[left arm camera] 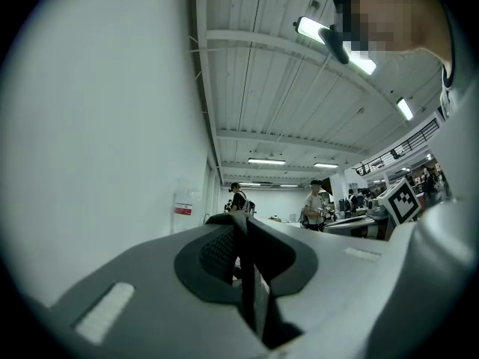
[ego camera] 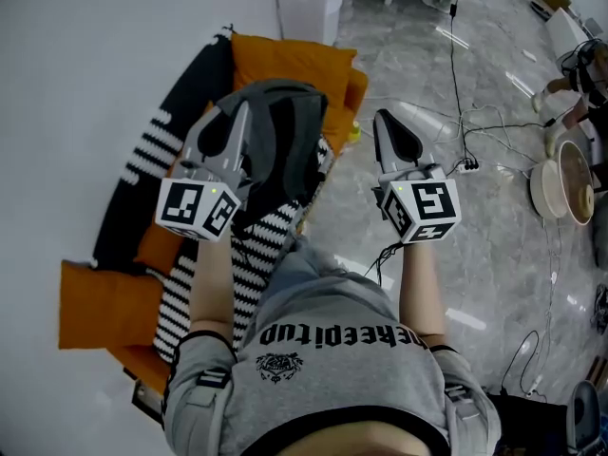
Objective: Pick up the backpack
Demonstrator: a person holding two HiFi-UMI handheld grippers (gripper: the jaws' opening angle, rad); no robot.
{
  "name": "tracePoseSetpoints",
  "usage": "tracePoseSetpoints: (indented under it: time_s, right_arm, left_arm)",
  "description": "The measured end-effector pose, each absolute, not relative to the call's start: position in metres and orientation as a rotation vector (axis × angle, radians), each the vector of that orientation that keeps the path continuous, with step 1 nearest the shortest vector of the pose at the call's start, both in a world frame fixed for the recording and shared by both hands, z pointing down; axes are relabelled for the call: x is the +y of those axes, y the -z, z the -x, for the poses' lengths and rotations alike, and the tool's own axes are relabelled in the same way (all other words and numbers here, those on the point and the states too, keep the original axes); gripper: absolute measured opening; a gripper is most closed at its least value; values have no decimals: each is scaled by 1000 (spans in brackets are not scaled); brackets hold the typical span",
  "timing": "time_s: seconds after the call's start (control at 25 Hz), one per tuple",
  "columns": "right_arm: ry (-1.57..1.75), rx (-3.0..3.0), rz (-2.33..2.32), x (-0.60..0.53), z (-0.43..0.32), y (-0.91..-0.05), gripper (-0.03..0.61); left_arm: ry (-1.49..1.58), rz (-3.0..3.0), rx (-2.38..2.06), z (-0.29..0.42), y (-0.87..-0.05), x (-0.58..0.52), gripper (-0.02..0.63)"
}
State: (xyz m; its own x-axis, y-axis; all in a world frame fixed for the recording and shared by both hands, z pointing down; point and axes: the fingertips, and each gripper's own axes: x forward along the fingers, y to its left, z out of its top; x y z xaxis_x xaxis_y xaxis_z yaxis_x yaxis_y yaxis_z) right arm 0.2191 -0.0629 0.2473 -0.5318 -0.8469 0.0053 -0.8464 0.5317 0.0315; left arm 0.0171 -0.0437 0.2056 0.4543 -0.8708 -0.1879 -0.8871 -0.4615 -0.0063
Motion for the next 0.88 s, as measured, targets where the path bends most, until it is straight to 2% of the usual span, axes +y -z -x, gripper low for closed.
tracePoseSetpoints:
  time_s: [0.88]
  right_arm:
    - [55, -2766, -1491, -46, -235, -238, 5]
  left_arm:
    - [-310, 2564, 1555, -38, -178, -14, 48]
